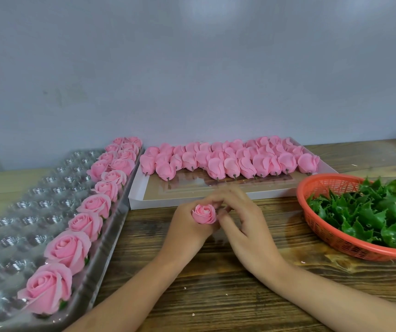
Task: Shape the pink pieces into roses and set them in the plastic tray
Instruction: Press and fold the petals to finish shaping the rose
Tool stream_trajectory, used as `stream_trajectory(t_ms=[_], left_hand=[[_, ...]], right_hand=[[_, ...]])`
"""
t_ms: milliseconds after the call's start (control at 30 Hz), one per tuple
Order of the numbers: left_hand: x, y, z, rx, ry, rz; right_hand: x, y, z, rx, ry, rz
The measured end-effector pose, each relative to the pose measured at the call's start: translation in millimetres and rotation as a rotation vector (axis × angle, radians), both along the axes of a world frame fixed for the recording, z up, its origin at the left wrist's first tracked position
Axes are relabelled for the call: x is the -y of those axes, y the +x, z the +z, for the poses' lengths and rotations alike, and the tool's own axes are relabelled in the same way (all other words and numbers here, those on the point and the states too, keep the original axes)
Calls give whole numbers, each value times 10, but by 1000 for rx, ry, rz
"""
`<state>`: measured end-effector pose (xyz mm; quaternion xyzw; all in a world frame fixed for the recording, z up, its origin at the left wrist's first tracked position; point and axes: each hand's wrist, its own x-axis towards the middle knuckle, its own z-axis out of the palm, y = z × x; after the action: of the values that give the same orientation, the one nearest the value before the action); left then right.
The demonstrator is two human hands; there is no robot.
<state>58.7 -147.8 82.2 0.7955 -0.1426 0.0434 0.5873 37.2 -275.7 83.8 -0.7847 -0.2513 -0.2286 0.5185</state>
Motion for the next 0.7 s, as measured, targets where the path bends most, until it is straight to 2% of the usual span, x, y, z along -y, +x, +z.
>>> stream_trajectory(t_ms=[333, 700], left_hand=[[0, 48, -62, 49, 124, 31], [-11, 60, -83, 75, 261, 27]], right_hand=[[30, 29, -3, 67, -141, -51], [47, 43, -5, 128, -167, 6]])
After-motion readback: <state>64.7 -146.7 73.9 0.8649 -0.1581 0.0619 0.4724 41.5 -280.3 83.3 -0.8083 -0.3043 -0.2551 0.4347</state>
